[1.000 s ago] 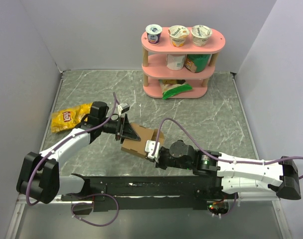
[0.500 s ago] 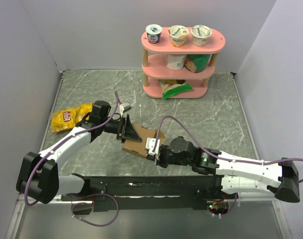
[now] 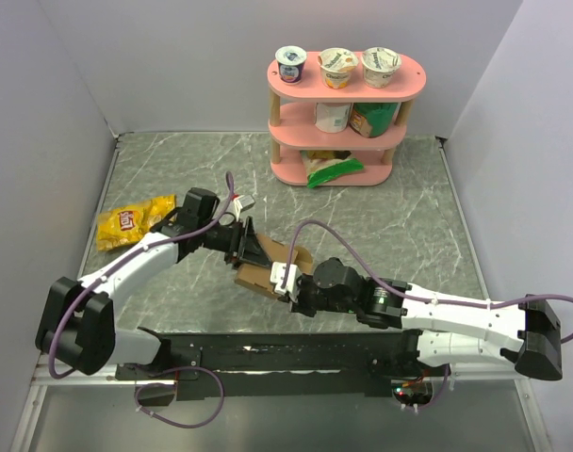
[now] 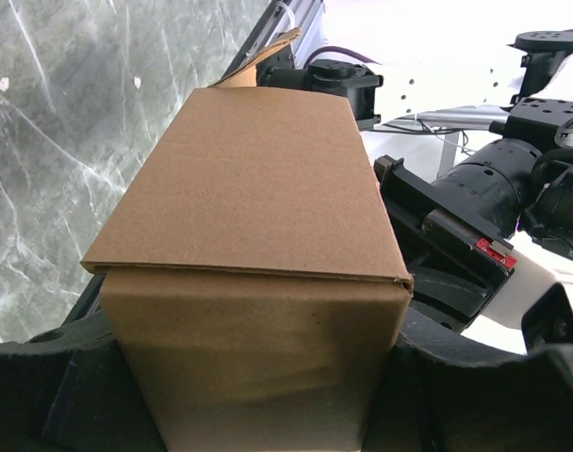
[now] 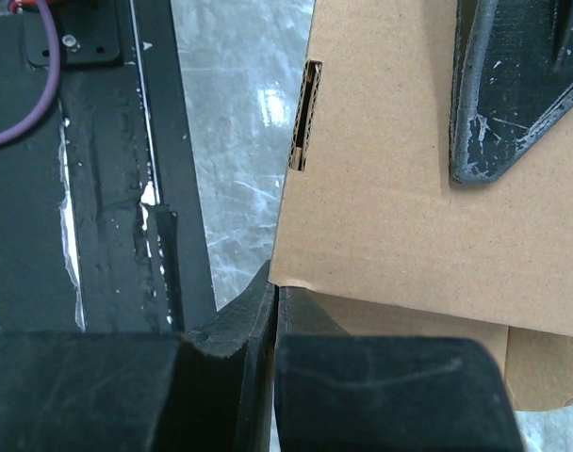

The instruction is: Fold the paper box

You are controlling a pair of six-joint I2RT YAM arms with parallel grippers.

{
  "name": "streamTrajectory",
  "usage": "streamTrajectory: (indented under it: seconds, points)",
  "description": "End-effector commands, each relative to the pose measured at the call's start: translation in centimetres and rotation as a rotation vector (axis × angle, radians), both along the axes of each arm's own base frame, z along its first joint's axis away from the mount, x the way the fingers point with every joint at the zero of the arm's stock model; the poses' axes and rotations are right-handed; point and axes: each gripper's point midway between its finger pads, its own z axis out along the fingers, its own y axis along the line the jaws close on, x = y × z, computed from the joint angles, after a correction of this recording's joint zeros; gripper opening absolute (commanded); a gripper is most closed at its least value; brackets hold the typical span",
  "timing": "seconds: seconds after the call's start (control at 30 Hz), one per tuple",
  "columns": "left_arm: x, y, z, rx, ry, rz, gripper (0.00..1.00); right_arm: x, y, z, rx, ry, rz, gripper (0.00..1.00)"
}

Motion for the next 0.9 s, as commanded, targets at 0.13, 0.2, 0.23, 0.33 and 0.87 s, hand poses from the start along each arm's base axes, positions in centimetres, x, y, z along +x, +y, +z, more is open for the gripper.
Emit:
streamTrajectory:
  seconds: [0.13,0.2,0.23,0.33,0.87]
  points:
    - [0.3,-0.9,-0.3,-0.056,0.010,0.003,0.41,1.7,0.9,7.7,0.230,-0.130,-0.054,0.32]
    - [1.3,-0.2,0.2,-0.082,0.002,0.032,0.41,1.6,0.2,7.8,0.228,-0.122,-0.068,0.50]
    - [1.8,0.0,0.2,-0.078,-0.007,0.045,0.41,1.5,-0.2,7.6,0.226,-0.115,-0.073,0.61]
    - [2.8,0.7,0.6,-0.069,-0.044,0.062,0.41,1.1,-1.9,8.0,0.260,-0.080,-0.117,0.81]
    - [3.7,1.5,6.8,-0.268,-0.156,0.137,0.42,3.2,-5.1,2.1,0.309,0.156,-0.217,1.00]
